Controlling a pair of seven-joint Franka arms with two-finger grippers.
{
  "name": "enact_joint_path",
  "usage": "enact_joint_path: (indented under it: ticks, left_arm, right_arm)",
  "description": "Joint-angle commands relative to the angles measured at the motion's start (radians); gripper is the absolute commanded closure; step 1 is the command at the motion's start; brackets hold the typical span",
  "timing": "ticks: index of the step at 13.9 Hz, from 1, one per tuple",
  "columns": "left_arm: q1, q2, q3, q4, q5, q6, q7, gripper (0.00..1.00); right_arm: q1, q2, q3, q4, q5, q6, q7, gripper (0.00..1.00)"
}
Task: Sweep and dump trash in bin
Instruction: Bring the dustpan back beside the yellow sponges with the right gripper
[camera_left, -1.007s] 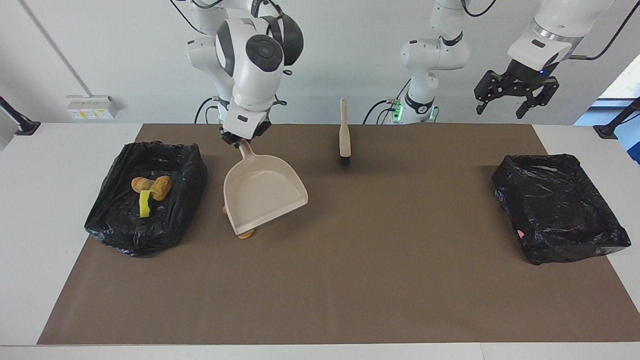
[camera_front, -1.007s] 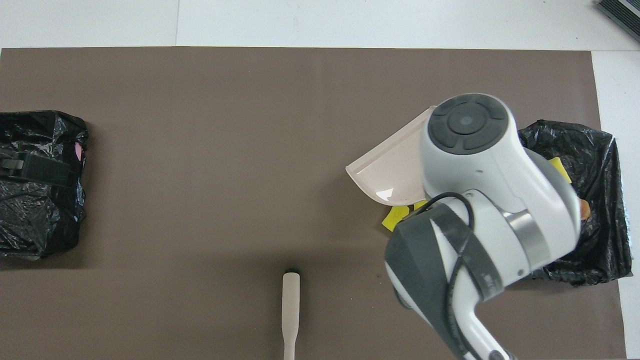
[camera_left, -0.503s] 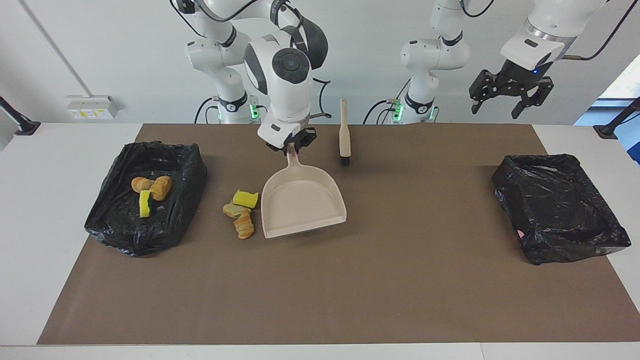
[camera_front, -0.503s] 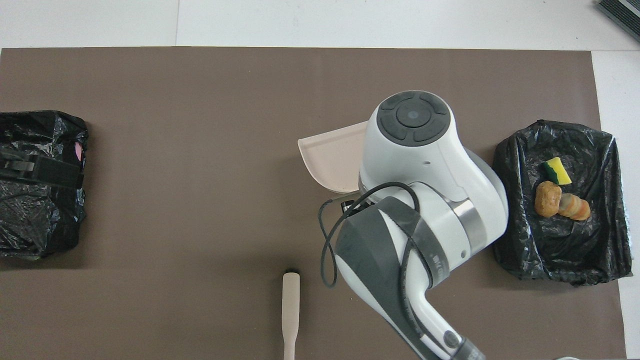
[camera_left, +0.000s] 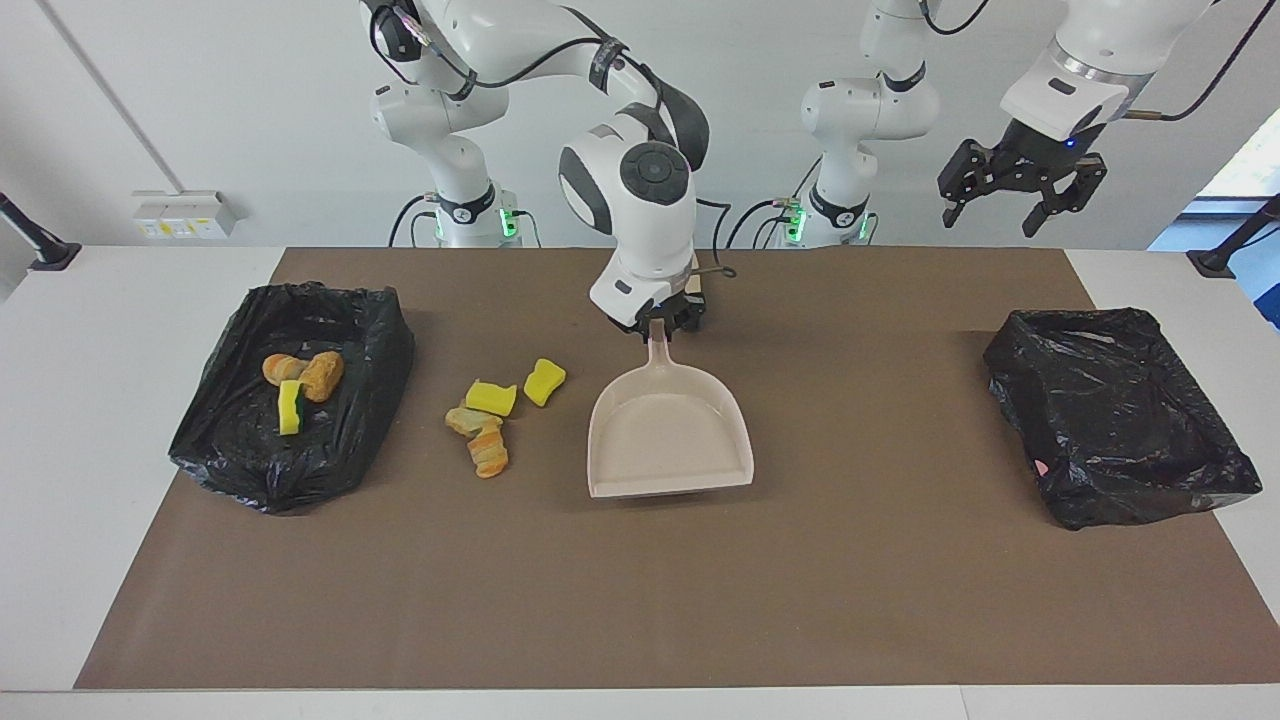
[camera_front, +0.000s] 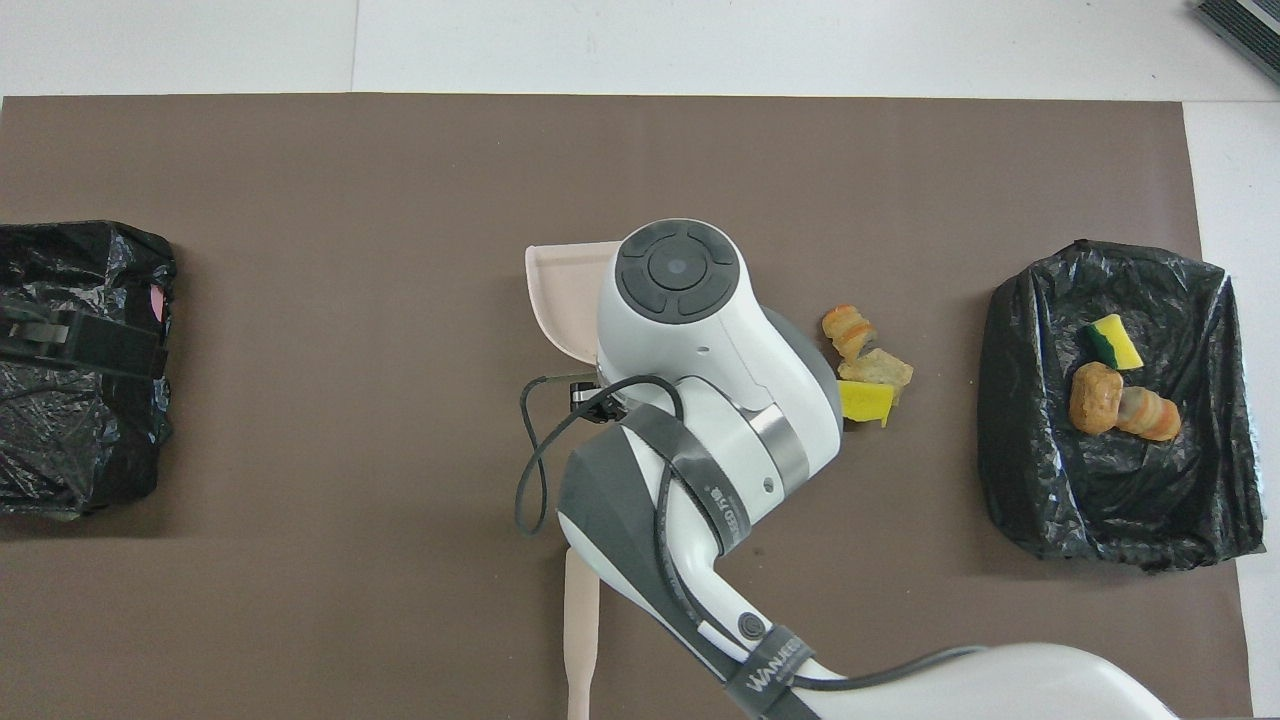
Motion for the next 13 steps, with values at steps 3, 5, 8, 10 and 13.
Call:
enact_joint_path:
  ticks: [3,5,8,10,13]
  left_arm:
    - [0.015,-0.009,-0.011,-0.007,0.009,-0.003,0.013,0.00]
    - [0.015,-0.009,-0.011,-0.007,0.009,0.000,0.015,0.00]
    - [0.017,-0.008,-0.010,-0.007,0.009,0.002,0.015,0.00]
    - [0.017,-0.008,-0.010,-0.014,0.009,0.025,0.013,0.00]
    - [0.017,-0.008,-0.010,-0.014,0.009,0.028,0.013,0.00]
  right_arm:
    - [0.043,0.110,-0.010,0.095,-0.006,0.020,0.091,1.00]
    - [0.045,0.135,-0.010,0.093,-0.009,0.058,0.103,1.00]
    - [0.045,0.165,-0.007,0.093,-0.038,0.094,0.112,1.00]
    - [0.045,0.165,-0.005,0.093,-0.038,0.098,0.117,1.00]
    - [0.048,0.161,-0.007,0.090,-0.053,0.106,0.118,0.17]
